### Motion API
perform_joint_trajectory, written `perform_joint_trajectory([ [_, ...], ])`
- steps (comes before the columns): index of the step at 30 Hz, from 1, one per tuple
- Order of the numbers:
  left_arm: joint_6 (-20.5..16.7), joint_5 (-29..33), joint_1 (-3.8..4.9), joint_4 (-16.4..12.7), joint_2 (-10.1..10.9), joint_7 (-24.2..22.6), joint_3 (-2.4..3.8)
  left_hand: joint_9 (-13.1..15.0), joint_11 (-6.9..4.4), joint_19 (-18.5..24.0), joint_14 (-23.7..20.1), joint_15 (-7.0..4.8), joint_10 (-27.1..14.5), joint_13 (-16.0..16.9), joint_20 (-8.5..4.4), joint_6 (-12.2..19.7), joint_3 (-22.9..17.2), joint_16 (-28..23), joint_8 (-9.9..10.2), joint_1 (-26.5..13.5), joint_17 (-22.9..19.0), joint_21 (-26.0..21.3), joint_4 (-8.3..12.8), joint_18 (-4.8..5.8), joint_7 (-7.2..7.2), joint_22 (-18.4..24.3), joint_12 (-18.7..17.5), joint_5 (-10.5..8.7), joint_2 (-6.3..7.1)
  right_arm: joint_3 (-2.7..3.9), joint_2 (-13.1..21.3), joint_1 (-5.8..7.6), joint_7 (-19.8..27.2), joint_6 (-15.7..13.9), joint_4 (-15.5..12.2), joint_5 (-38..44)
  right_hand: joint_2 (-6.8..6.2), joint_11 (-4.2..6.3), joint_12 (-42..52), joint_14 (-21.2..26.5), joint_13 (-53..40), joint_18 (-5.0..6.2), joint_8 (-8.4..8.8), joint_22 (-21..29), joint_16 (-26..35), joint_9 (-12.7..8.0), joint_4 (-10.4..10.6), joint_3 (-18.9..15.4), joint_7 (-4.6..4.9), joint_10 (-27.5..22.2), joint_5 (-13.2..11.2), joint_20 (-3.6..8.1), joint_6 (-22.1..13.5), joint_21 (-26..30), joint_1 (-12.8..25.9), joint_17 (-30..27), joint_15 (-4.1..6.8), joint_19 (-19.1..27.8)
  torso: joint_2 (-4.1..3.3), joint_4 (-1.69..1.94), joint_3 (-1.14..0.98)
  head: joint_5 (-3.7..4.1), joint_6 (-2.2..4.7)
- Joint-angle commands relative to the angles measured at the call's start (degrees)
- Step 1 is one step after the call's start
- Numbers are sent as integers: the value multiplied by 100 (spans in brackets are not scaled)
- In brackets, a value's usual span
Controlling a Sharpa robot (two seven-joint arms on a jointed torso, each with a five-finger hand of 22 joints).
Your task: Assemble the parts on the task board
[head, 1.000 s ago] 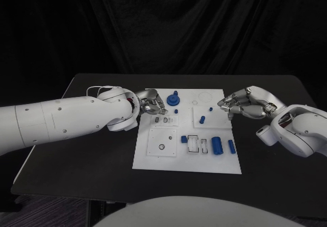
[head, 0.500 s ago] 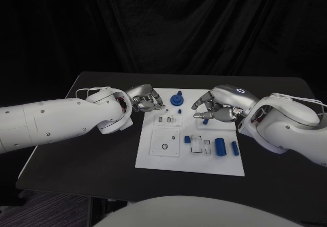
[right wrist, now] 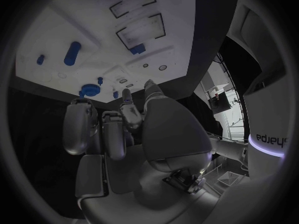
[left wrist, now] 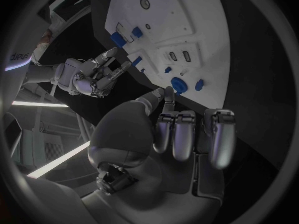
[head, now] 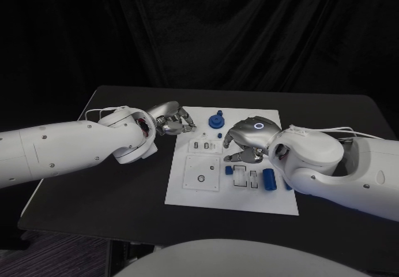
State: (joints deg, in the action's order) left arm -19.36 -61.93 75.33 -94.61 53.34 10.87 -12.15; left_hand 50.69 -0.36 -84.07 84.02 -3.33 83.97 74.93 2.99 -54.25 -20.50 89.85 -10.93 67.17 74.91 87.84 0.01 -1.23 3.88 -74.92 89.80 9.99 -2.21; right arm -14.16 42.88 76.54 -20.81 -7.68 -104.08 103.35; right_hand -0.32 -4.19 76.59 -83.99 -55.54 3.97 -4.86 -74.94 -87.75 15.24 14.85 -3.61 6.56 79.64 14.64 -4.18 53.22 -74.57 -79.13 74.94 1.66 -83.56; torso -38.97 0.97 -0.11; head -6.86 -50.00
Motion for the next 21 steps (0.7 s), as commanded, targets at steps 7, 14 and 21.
perform_joint_trajectory([
  [7, 95, 11, -56, 35, -26, -42, 4, 14, 38, -224, 598, 39, 603, 1507, 53, 44, 16, 15, -5, 9, 1509, -28, -19, -3, 23, -1084, 20, -12, -8, 1, -231, -178, -713, 964, 72, 541, -86, 317, 1145, -522, -2949, -112, -133, -1136, -140, 348, -1, 66, -52, 651, -6, 2, -32, -292, 409, 1375, 45, -25, -59, 45, 97, 41, 0],
  [14, 180, 11, -111, 43, -44, -1, 4, 16, 40, -218, 598, 41, 603, 1507, 55, 43, 23, 15, -4, -8, 1509, -32, -37, -5, 25, -1078, 20, -9, -12, 1, -302, -249, -727, 1092, 96, 556, -101, 307, 1158, -525, -2989, -112, -151, -1136, -144, 480, -9, 106, -41, 672, 32, -2, -131, -326, 520, 1381, 39, -11, -68, 50, 112, 78, 0],
  [21, 228, 11, -151, 59, -65, 15, 4, 16, 40, -212, 598, 41, 603, 1507, 55, 42, 23, 15, -5, -10, 1509, -37, -39, -8, 24, -1070, 20, -8, -13, 1, -346, -306, -683, 1117, 143, 559, -103, 299, 1149, -515, -2971, -107, -153, -1129, -134, 516, -11, 120, -29, 655, 38, -5, -163, -313, 549, 1365, 34, 3, -54, 43, 102, 91, 0],
])
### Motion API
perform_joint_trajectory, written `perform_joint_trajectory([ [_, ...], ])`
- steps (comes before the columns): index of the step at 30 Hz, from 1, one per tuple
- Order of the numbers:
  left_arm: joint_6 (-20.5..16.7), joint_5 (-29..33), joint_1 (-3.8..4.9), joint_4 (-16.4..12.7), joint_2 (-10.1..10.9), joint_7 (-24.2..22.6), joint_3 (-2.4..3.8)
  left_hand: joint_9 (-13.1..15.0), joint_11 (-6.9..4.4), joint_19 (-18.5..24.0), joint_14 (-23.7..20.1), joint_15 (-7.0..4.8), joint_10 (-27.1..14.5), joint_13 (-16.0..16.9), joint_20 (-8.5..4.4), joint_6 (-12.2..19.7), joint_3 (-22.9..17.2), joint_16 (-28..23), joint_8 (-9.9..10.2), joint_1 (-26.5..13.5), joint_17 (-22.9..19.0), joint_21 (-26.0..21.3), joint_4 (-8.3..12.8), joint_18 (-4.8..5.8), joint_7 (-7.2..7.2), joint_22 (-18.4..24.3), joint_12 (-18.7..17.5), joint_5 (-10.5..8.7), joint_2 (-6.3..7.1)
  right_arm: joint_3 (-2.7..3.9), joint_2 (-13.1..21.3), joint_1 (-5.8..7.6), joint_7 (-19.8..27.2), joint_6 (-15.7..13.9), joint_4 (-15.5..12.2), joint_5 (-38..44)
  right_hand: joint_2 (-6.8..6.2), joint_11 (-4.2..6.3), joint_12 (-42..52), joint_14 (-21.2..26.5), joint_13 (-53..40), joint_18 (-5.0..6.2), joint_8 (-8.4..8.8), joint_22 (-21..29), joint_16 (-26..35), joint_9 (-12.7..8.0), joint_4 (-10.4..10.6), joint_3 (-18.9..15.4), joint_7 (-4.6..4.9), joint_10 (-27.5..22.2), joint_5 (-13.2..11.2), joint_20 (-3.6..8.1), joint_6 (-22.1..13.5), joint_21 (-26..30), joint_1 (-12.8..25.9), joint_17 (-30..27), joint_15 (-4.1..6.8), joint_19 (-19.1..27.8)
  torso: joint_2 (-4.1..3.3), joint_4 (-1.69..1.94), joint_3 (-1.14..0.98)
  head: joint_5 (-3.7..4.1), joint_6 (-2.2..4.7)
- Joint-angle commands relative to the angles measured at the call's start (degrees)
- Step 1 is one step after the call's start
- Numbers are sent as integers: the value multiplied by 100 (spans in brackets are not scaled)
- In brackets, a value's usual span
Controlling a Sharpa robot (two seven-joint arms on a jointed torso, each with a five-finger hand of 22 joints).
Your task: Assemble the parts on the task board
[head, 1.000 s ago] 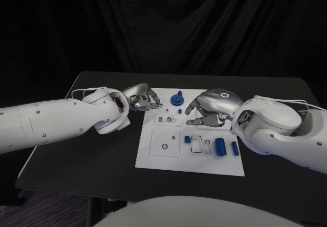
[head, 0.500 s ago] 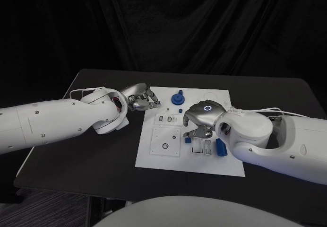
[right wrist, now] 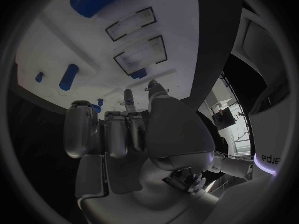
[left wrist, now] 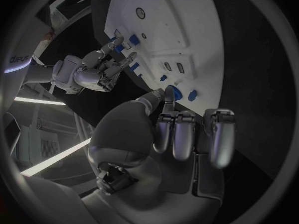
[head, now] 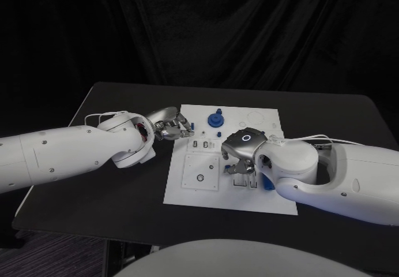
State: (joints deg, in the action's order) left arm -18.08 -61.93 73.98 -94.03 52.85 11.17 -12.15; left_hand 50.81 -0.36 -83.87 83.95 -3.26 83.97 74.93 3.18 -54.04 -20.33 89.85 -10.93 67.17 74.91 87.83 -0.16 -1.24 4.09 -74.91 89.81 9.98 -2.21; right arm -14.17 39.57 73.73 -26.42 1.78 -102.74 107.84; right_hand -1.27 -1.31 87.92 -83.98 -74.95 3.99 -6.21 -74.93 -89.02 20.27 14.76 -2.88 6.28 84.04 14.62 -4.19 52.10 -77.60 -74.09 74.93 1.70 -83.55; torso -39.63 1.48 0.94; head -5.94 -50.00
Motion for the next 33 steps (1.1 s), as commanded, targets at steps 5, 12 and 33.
perform_joint_trajectory([
  [5, 128, 11, -29, 14, -33, -6, 6, 5, 41, -225, 605, 34, 603, 1507, 36, 21, 8, 15, -5, -12, 1509, -41, -25, -10, 4, -1063, 19, -7, -14, 3, -47, -50, -103, 247, 39, 110, -52, -20, 5, -510, -1021, -107, 55, -1126, 0, 117, -31, 103, 36, 198, 38, -27, -331, -29, 137, 1355, 5, 23, 12, -10, -1, 2, 0],
  [12, 177, 11, -42, 33, -53, 7, 6, 6, 43, -216, 605, 36, 603, 1507, 38, 25, 15, 15, -2, -28, 1509, -48, -40, -13, 6, -1053, 19, -2, -15, 3, -83, -75, -115, 343, 82, 111, -85, -37, -6, -493, -1008, -97, 99, -1113, 18, 193, -49, 150, 58, 181, 45, -43, -529, -7, 193, 1327, -10, 54, 13, -9, 0, 4, 0],
  [33, 269, 11, -111, 78, -113, 9, 6, 10, 45, -197, 605, 39, 603, 1507, 42, 23, 25, 15, -2, -59, 1509, -62, -72, -19, 8, -1033, 19, 9, -24, 3, -216, -225, -64, 531, 297, 111, -129, -18, -60, -448, -961, -66, -135, -1073, 65, 677, -393, 553, 33, 110, 921, -51, -575, 71, 70, 1260, -3, 163, 10, -3, 4, 14, 0],
])
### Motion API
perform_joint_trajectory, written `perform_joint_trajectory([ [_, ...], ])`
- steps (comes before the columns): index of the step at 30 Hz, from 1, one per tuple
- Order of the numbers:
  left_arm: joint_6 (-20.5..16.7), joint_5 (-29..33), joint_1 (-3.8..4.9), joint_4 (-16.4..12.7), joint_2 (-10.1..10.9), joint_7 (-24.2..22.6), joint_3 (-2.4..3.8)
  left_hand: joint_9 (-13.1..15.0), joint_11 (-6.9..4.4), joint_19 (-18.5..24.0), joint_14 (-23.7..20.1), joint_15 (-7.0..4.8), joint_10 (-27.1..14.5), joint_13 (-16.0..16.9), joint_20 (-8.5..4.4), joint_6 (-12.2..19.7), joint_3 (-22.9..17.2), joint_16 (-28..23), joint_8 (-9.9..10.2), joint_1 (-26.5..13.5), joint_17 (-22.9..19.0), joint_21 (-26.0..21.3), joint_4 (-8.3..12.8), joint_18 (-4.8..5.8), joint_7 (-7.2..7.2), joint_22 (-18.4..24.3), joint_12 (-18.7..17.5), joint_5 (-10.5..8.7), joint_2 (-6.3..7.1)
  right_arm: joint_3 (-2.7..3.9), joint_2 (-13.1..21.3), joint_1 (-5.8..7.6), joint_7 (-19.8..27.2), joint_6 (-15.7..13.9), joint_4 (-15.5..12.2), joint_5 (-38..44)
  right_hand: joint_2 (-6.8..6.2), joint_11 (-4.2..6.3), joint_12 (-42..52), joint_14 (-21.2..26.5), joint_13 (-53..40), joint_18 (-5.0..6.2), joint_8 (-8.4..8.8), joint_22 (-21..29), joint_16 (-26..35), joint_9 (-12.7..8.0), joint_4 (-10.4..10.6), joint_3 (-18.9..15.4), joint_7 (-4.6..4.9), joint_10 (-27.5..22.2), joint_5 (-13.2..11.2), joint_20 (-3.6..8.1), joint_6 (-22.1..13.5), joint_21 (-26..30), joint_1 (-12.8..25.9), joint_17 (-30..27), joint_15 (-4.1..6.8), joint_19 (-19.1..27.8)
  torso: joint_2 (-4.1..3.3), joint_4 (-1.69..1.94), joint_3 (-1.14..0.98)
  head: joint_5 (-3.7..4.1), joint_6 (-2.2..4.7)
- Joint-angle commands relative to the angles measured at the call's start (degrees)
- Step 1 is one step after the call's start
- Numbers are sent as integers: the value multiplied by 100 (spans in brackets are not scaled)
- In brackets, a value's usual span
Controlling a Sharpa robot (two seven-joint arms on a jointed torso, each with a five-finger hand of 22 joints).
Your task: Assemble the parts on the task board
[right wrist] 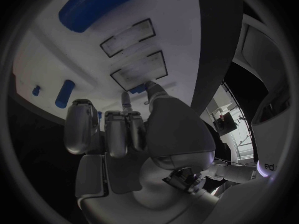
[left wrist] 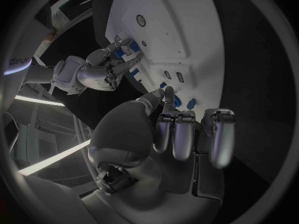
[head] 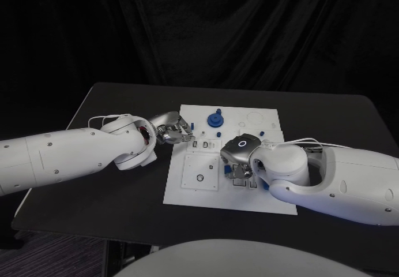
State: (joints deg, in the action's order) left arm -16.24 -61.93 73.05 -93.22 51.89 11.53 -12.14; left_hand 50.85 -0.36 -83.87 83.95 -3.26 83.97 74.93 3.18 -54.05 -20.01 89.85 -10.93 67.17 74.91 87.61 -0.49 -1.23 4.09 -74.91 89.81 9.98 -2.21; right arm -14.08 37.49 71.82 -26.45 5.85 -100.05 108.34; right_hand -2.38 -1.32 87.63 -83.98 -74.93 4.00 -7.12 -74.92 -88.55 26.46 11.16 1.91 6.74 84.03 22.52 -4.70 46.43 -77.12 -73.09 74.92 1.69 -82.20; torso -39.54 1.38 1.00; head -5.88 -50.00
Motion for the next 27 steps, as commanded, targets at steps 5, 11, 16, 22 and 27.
perform_joint_trajectory([
  [5, 124, 11, -44, -2, -24, -20, 5, 7, 46, -189, 605, 40, 603, 1507, 42, 23, -7, 15, -2, -65, 1509, -45, -46, -22, 8, -1024, 19, 13, -28, -6, -30, -59, -66, 69, 73, 61, -52, 4, -29, -447, -992, -64, -168, -1072, 18, 241, -193, 343, -33, 127, 580, 16, 73, 19, -120, 1262, 16, 40, -1, 4, -4, 5, 0],
  [11, 149, 11, -71, 2, -27, -15, 5, 7, 46, -178, 605, 41, 603, 1507, 43, 23, -5, 15, -1, -69, 1509, -52, -50, -26, 8, -1012, 19, 14, -29, -6, -41, -79, -105, -214, 129, 60, -173, 42, -10, -471, -1063, -77, -492, -1089, -7, 559, -401, 1202, -58, 179, 1257, 53, 258, -55, -110, 1299, 38, 12, 0, 5, -4, 2, 0],
  [16, 151, 11, -89, 4, -24, -16, 5, 7, 46, -173, 605, 41, 603, 1507, 43, 24, -4, 15, -1, -71, 1509, -56, -52, -28, 8, -1007, 19, 14, -29, -6, -23, -84, -141, -649, 175, 18, -239, 27, 6, -475, -1100, -85, -710, -1096, -11, 773, -507, 1632, -78, 214, 1459, 45, 333, -89, 28, 1303, 39, 0, 1, 1, -5, -26, 0],
  [22, 163, 11, -103, 13, -23, -7, 5, 8, 46, -171, 605, 41, 603, 1507, 43, 24, -4, 15, -1, -71, 1509, -57, -52, -28, 8, -1005, 19, 14, -29, -5, 11, -82, -155, -1101, 198, -291, -225, -15, 13, -478, -1115, -90, -893, -1100, -13, 934, -562, 1844, -95, 232, 1396, 24, 458, -113, 151, 1306, 11, -9, 4, 2, -7, -27, 0],
  [27, 163, 11, -110, 18, -22, 0, 5, 9, 46, -166, 605, 42, 603, 1507, 44, 23, -7, 15, -2, -69, 1509, -61, -51, -30, 5, -999, 19, 19, -33, -4, 46, -52, -184, -1407, 212, -553, -236, -15, 17, -479, -1124, -89, -993, -1101, -13, 1030, -558, 1913, -113, 244, 1198, 13, 523, -123, 299, 1305, 8, -12, 2, 2, -6, -32, 0],
])
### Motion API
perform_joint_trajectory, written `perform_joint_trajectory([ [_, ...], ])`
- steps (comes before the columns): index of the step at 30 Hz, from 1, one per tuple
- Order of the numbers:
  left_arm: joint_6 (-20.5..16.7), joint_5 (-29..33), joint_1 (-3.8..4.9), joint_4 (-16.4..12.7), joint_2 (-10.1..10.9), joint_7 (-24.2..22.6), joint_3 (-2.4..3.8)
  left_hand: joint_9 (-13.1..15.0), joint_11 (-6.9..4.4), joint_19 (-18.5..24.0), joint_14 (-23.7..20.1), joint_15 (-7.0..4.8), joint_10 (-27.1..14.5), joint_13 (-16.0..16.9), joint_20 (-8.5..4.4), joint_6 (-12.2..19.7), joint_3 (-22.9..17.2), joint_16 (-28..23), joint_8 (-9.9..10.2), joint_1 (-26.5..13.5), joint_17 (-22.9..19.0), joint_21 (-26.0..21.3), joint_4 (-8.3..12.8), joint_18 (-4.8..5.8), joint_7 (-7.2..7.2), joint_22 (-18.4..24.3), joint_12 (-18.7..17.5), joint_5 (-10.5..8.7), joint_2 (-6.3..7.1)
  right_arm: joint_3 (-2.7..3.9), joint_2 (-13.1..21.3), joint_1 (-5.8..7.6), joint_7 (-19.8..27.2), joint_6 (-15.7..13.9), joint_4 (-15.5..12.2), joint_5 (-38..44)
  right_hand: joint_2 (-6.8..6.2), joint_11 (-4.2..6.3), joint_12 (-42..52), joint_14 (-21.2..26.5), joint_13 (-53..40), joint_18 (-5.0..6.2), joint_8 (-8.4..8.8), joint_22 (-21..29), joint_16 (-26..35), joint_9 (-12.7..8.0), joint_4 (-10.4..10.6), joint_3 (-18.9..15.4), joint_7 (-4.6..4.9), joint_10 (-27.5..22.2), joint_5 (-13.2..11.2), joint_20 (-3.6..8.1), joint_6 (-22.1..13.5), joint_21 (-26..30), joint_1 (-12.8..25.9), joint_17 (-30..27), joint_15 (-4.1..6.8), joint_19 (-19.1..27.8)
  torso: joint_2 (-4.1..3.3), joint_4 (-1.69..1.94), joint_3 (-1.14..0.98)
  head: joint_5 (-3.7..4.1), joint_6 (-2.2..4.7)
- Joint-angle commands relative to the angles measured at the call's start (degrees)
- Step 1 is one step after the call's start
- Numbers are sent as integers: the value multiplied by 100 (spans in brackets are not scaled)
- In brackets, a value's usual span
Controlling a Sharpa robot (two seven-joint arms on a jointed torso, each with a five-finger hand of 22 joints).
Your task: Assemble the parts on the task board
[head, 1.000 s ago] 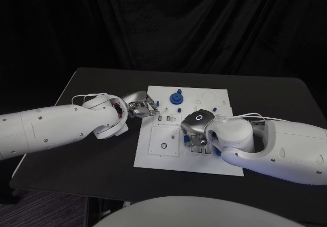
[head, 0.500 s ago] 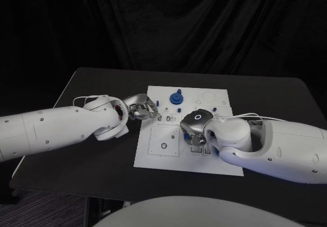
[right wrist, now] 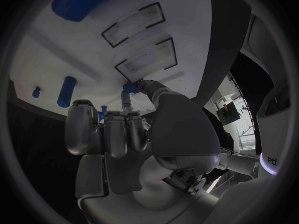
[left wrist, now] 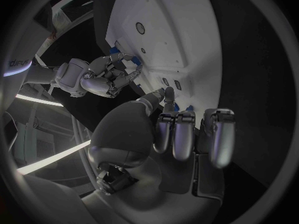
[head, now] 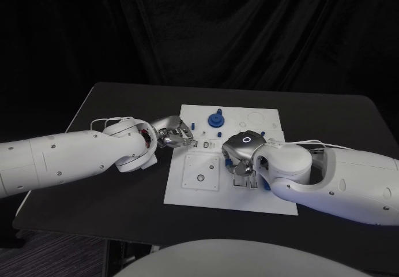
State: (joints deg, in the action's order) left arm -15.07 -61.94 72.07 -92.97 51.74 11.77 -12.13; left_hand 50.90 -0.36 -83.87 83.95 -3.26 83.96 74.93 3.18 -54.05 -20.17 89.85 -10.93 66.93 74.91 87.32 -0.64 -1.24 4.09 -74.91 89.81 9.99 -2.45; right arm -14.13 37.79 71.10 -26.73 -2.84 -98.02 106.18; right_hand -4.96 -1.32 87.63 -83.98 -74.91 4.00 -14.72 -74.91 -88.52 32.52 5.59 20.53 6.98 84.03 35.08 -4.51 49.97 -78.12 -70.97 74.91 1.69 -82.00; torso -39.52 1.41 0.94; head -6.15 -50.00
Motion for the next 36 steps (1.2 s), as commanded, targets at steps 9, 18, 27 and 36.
perform_joint_trajectory([
  [9, 63, 12, -18, -3, -22, -11, 4, 11, 42, -148, 605, 41, 604, 1507, 45, 18, -1, 15, -6, -31, 1509, -45, -25, -35, -2, -980, 19, 28, -13, 3, -62, 172, -134, -1029, 234, -870, 35, -4, -13, -442, -1082, -66, -307, -1069, 25, 513, -6, 122, -157, 203, -408, -7, 198, 62, 217, 1246, 13, 30, -5, -4, 3, -9, 0],
  [18, 91, 12, -19, 15, -60, 9, 4, 13, 41, -128, 605, 41, 604, 1507, 45, 14, -2, 15, -9, -31, 1509, -59, -26, -42, -2, -957, 19, 30, -17, 3, -324, 203, -134, -1109, 717, -1321, 68, 14, -44, -399, -1037, -41, -358, -1035, 71, 568, 49, 123, -185, 159, -709, 1, 235, 161, 352, 1179, 25, 100, -7, 2, 16, -9, 0],
  [27, 116, 12, -26, 40, -100, 22, 4, 15, 41, -118, 605, 40, 604, 1507, 46, 12, -3, 15, -10, -30, 1509, -66, -26, -46, -2, -946, 19, 33, -18, 3, -598, 194, -136, -1151, 1073, -1391, 88, 13, -62, -382, -1013, -29, -355, -1019, 89, 582, 80, 118, -182, 134, -867, 4, 211, 209, 414, 1152, 25, 132, -11, 25, 15, 39, 0],
  [36, 154, 12, -35, 67, -138, 37, 4, 15, 41, -107, 605, 40, 604, 1507, 46, 12, -3, 15, -10, -31, 1509, -73, -26, -49, -2, -934, 19, 33, -18, 3, -770, 160, -177, -1083, 1242, -1401, 165, -18, -91, -352, -974, -8, -314, -988, 120, 588, 318, -36, -154, 88, -1731, -19, 169, 315, 729, 1108, -2, 195, -2, 5, 6, 13, 0],
])
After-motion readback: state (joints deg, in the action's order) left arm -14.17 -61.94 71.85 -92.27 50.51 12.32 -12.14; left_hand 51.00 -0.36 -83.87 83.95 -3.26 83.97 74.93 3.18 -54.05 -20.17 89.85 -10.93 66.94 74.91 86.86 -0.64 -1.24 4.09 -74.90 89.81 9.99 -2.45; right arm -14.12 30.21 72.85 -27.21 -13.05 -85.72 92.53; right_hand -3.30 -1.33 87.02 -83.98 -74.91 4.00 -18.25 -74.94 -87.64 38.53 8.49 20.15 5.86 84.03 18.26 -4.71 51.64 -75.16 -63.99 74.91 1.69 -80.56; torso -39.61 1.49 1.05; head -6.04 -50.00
